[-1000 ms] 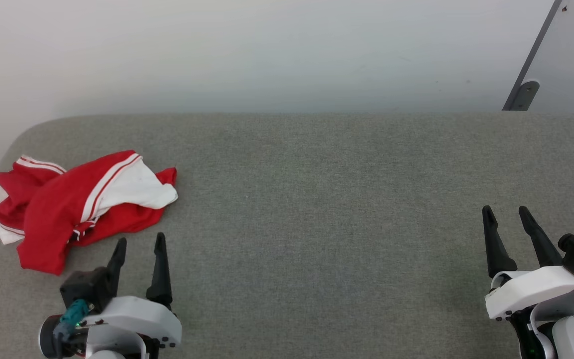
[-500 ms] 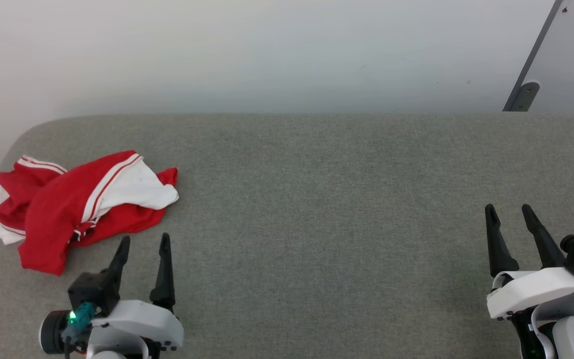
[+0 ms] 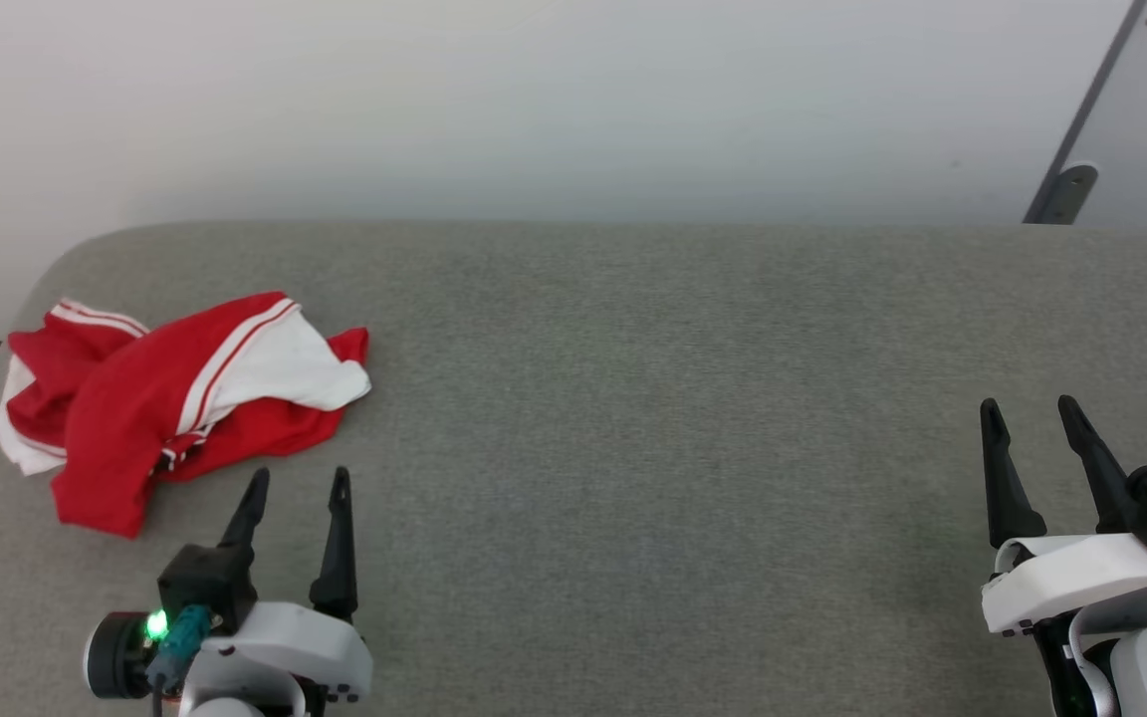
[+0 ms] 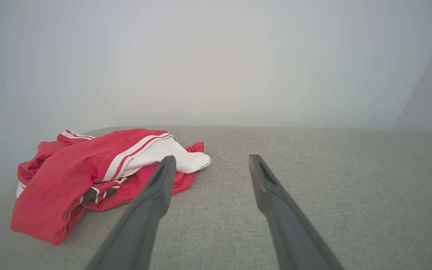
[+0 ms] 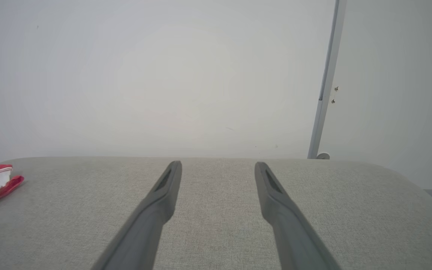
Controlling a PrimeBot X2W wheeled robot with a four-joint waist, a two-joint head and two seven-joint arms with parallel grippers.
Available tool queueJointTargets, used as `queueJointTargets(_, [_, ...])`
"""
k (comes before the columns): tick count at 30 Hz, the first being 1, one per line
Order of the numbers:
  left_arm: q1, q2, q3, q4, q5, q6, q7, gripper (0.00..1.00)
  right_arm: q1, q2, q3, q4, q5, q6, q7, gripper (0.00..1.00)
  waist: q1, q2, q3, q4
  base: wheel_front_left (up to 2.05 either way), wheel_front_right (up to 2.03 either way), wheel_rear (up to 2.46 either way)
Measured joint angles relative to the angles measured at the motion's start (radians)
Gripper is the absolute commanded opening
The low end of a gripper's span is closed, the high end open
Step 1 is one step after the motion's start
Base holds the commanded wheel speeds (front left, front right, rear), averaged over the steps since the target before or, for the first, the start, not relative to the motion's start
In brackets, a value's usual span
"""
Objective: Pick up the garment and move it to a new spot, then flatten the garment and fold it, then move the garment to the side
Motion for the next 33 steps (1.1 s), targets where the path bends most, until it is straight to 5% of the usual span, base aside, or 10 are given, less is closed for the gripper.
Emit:
queueJointTargets(11, [-0.026,-0.041,0.019,0.002,0.092,-0.017,-0.019,1.00,0.000,-0.019,0.005,-0.026,-0.057,0.000,-0.018,1.00,0.0000,0.0000,0.016,0.107,0.00,0.00,0.00])
queueJointTargets(24, [0.014,-0.093,0.048,-0.032,0.114,-0.013,-0.027,1.00,-0.008,-0.026,0.058,-0.031,-0.081,0.000,-0.026,1.00,0.0000,0.0000,0.028,0.353,0.00,0.00,0.00])
queueJointTargets(33, [0.097,-0.108,0.124,-0.114,0.081,0.035,-0.027,1.00,-0.089,-0.029,0.233,0.015,-0.060,0.000,-0.026,1.00,0.0000,0.0000,0.043,0.498,0.00,0.00,0.00])
